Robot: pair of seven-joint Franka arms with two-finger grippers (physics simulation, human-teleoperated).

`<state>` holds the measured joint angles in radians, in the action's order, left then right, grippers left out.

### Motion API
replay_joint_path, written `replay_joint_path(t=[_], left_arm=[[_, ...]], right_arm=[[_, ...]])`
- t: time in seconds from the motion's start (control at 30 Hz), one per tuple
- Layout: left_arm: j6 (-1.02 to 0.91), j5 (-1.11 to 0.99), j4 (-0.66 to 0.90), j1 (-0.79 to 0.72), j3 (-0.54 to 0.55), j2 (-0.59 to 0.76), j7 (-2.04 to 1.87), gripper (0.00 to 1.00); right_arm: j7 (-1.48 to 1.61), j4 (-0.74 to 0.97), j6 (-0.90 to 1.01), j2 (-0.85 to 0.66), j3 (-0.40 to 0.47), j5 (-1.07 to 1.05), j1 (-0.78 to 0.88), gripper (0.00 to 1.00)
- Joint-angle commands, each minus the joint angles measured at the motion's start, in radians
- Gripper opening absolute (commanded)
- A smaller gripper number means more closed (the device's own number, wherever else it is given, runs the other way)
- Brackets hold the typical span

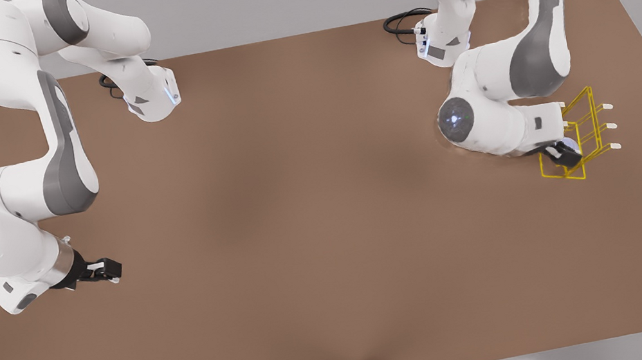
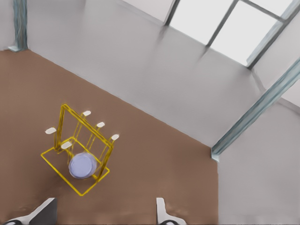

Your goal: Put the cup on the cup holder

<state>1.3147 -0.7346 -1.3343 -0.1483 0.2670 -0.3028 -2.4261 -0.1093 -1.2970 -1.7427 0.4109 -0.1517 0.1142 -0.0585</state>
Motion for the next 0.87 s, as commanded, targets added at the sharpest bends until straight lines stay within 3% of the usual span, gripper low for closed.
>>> replay_joint_path(t=[0.0,0.07,0.1,0.13,0.2,0.83], left_arm=[[-0.147,0.59,0.145,0.075,0.011,0.019,1.691,1.0],[-0.134,0.586,0.172,0.147,-0.006,-0.001,2.301,1.0],[-0.059,0.607,0.144,0.15,-0.066,0.02,2.427,1.0],[0.026,0.63,0.089,0.157,-0.068,0.054,2.449,1.0],[0.178,0.673,0.087,0.157,-0.057,-0.004,2.336,1.0],[0.141,0.67,0.102,0.11,-0.052,-0.036,2.328,1.0]], right_arm=[[0.0,-0.001,-0.001,0.0,0.0,-0.002,0.0,1.0],[0.0,0.001,-0.001,0.0,0.0,-0.002,0.002,1.0],[0.0,0.001,0.0,-0.001,0.0,-0.002,0.002,1.0],[0.0,0.001,-0.001,0.0,0.0,-0.002,0.002,1.0],[0.0,0.001,-0.001,0.0,0.0,-0.002,0.002,1.0],[-0.001,0.001,-0.001,0.0,0.0,-0.001,0.006,1.0]])
